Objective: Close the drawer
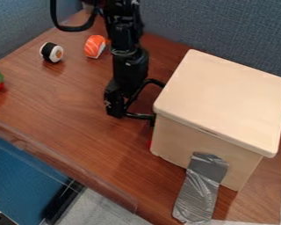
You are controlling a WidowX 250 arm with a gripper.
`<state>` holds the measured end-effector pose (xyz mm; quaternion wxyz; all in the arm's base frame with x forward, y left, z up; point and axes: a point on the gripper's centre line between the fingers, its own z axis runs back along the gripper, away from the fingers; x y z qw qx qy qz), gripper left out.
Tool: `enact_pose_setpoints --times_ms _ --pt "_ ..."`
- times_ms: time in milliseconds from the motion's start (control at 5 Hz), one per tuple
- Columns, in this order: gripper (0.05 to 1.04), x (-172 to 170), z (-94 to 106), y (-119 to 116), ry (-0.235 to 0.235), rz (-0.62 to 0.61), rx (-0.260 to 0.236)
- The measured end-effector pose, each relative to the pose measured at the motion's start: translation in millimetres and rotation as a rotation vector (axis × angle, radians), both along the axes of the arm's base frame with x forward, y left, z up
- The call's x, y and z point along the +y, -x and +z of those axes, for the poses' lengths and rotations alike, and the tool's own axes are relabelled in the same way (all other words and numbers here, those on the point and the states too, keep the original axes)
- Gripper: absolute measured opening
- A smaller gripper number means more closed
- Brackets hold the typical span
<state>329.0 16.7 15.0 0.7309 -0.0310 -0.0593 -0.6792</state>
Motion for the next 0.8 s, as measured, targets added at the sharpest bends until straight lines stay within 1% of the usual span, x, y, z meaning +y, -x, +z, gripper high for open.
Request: enact_pose_setpoints --times_ms 200,400,600,800 --pt "1.001 0 -0.3 0 -0.002 -0.002 -0.003" --pt "1.000 22 7.6 -2 0.009 0.054 -0.001" --pt "1.000 78 37.0 -10 0.019 0.262 -0.020" --pt "1.000 123 65.3 -5 0.009 0.469 0.017"
